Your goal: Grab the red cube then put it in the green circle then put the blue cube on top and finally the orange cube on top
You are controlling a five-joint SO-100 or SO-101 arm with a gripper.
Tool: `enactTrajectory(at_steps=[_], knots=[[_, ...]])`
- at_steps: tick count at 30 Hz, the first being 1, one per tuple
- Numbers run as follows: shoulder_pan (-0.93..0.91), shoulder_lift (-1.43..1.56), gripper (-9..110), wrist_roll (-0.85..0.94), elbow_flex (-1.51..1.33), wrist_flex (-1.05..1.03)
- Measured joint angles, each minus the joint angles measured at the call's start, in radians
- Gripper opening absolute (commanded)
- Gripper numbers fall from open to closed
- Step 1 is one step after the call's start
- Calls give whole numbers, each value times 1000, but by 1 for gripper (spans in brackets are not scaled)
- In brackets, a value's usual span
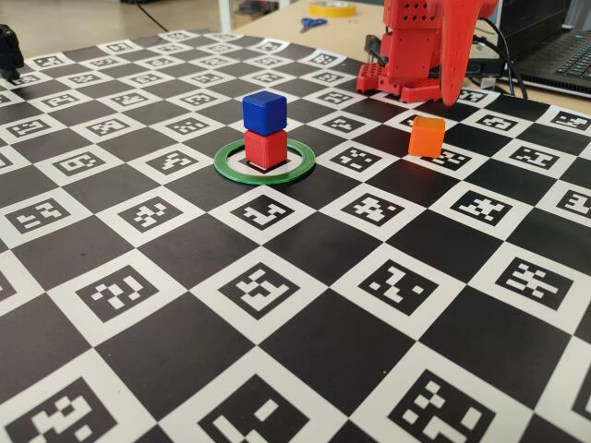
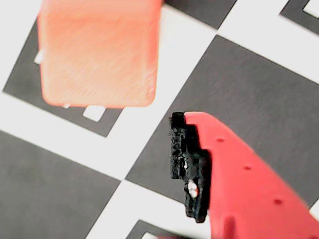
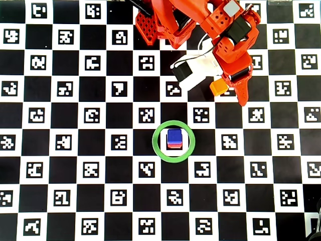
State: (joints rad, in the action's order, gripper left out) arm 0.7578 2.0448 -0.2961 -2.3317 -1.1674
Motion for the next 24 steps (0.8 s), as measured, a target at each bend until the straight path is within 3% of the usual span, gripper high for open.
enactTrajectory(at_steps=[24], knots=[[-5, -150, 48, 43, -57, 178]])
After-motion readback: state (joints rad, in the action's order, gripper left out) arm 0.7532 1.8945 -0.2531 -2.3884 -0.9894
